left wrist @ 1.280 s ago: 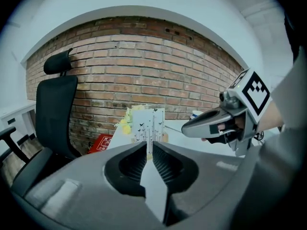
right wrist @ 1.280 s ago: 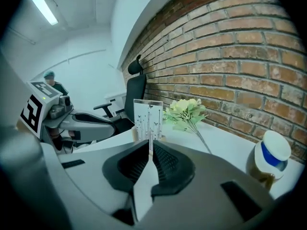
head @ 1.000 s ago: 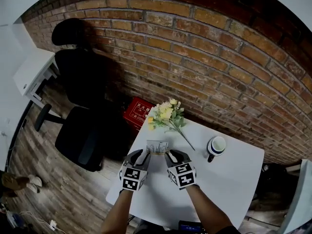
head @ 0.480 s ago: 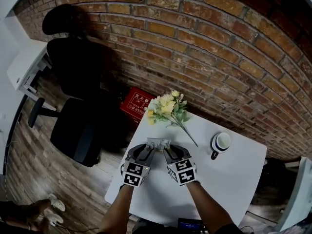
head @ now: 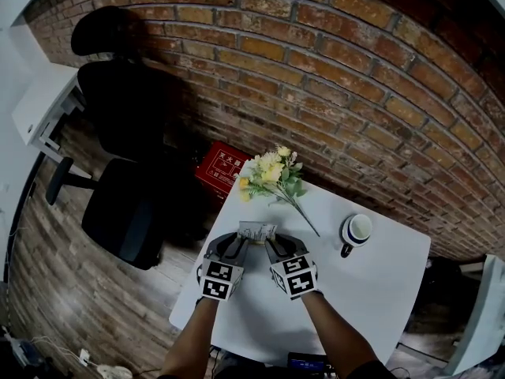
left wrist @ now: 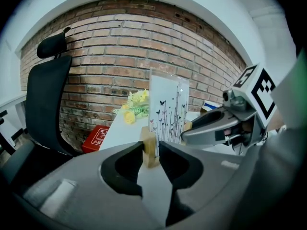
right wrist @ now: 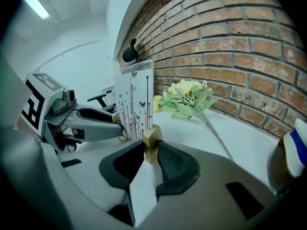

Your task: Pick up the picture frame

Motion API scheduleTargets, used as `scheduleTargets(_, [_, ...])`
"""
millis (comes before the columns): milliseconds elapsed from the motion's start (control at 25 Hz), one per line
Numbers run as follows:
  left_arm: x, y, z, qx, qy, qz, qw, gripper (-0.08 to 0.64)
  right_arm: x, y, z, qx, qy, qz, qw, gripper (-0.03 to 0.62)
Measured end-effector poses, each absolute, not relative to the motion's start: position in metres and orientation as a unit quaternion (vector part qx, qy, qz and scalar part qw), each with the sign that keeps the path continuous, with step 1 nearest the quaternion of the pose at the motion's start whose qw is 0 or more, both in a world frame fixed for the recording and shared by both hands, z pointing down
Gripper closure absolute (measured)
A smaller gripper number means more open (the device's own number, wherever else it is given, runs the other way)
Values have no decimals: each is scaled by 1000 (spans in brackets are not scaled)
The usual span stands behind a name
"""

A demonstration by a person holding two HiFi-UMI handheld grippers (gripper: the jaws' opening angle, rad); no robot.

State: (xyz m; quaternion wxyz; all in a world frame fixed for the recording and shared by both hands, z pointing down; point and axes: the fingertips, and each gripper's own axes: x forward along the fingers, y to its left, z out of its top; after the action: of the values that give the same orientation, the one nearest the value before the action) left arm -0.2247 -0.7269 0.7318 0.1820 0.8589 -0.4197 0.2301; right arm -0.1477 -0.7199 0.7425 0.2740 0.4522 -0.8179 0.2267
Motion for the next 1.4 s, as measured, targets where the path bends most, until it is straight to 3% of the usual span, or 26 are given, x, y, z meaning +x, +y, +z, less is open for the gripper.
scheduleTargets(640, [-213, -688, 655, 872, -419, 202, 149, 463, -133, -687, 668, 451, -835, 191, 251, 500])
scheduleTargets(1400, [-157, -536, 609, 859, -454, 185, 146, 466, -76, -542, 620, 426, -857, 177, 229, 502])
